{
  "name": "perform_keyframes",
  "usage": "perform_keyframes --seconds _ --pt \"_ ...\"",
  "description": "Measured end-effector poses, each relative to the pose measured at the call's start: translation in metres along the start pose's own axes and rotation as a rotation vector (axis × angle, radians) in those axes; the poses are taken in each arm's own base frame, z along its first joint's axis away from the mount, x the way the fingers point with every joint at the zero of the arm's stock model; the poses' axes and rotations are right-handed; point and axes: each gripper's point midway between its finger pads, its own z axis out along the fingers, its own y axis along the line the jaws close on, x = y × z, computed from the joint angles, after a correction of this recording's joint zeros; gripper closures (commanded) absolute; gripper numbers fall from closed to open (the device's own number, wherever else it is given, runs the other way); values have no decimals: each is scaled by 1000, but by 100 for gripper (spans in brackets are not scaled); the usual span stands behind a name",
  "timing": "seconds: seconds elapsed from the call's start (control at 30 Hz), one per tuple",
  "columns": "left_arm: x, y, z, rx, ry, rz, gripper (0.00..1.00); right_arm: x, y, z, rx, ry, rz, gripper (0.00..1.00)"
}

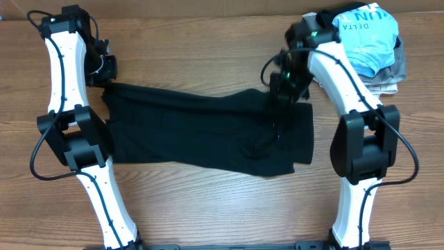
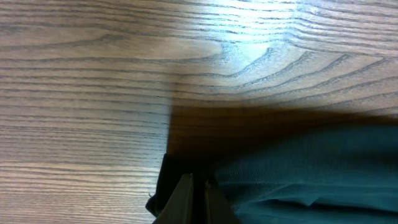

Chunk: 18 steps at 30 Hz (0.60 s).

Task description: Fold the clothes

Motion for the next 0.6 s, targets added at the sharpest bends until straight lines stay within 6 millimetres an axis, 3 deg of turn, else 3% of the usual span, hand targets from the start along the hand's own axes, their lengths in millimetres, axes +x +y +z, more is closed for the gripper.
perform_keyframes --seconds 0.13,0.23,0.33,0.47,0.6 --pt "0 1 0 -3 0 0 96 16 -3 16 8 65 22 67" --pt "0 1 0 -6 0 0 96 7 1 12 -3 29 4 54" --pt "-1 1 0 -7 -4 0 96 -13 11 -6 -17 -57 -38 41" --pt "-3 1 0 -8 -13 0 96 -46 28 -33 -40 -210 -136 37" --pt "-5 2 0 -9 -19 1 96 -48 39 -33 -35 -232 -216 37"
